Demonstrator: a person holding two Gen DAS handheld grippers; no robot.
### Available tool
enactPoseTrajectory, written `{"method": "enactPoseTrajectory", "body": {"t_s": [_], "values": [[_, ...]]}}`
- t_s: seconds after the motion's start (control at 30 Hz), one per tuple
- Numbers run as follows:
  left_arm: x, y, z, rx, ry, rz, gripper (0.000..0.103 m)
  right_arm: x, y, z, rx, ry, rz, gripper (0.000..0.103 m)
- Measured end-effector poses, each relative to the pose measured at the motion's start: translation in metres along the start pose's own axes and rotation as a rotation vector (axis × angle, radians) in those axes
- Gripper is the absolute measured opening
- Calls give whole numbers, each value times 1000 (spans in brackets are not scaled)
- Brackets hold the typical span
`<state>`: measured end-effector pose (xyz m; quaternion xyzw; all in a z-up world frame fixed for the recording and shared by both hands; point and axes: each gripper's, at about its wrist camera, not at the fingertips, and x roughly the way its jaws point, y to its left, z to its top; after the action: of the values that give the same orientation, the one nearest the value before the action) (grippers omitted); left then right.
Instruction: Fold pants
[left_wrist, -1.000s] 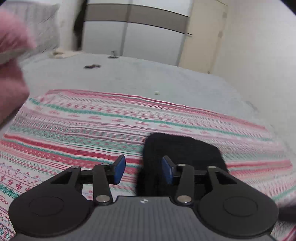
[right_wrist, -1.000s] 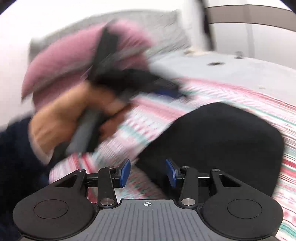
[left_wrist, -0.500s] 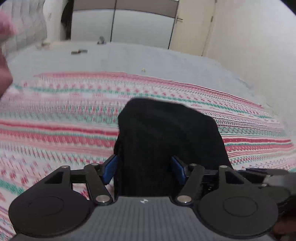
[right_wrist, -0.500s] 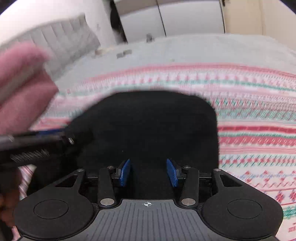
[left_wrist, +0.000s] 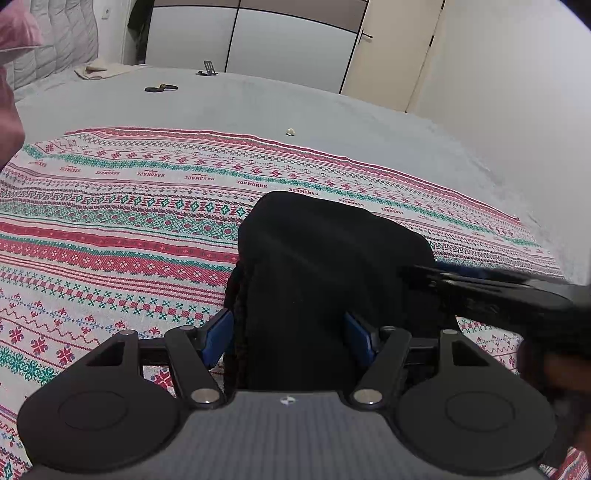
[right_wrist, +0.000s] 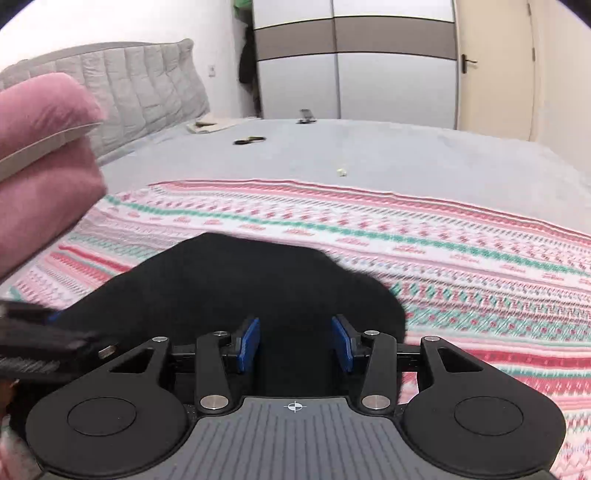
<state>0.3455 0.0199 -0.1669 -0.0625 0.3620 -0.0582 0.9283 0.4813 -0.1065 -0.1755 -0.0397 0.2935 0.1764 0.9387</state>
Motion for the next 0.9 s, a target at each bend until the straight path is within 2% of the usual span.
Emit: {"method": "enactPoseTrajectory", "body": {"t_s": [0.13, 0.23, 0.37, 0.53, 0.7, 0.77, 0.9], "values": [[5, 0, -1, 2, 6, -14, 99, 35, -19, -7, 89, 101, 7, 43], [7, 2, 2, -1, 14, -15, 101, 36, -8, -10, 26, 106, -36, 42], [1, 12, 8, -49, 26, -59, 100, 27, -1, -5, 33, 104, -72, 43], [-27, 20, 16, -41, -82, -90, 99, -6, 1, -1, 131, 77, 6, 47], [-10, 22, 3, -7, 13, -17, 98, -22, 16, -20, 90, 151, 5, 47], [-5, 22, -1, -12, 26, -19, 98, -29, 17, -36, 100, 189, 7, 47], [-6, 25, -2, -16, 38, -4, 99, -50, 27, -54, 53, 179, 4, 47]]}}
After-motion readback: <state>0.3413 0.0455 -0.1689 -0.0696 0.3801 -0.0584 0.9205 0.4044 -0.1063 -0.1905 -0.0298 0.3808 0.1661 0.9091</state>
